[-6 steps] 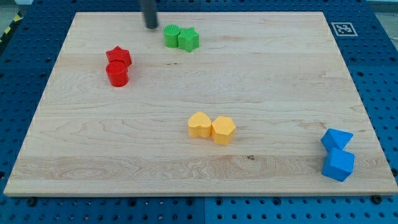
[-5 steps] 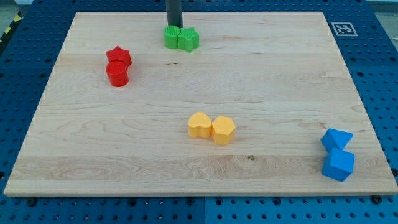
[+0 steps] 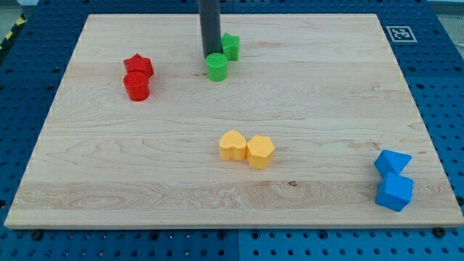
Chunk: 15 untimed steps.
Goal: Push the green circle to the centre
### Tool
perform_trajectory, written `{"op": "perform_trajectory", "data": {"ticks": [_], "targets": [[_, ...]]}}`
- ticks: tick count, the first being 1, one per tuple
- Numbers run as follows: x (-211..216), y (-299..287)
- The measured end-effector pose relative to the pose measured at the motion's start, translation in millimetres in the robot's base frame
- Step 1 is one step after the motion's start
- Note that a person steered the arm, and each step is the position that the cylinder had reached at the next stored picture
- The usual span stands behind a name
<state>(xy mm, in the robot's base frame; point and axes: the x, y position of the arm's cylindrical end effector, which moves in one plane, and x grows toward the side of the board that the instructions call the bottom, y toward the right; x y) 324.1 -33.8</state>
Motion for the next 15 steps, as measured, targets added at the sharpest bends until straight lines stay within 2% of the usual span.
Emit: {"op": "perform_trajectory", "data": {"ticks": [2,3,5,6,7,8,9,11,13,14,15], "targets": [[18.6,-5.0],[44.6,6.2],[57.7,-30.2],[73.4,14.1],[82.9,21.1],[115.9,-2.5],[154.6,6.6],[151.2,36.5],[120.3,45.9],[124.5,27.2],[92.5,3.2]]}}
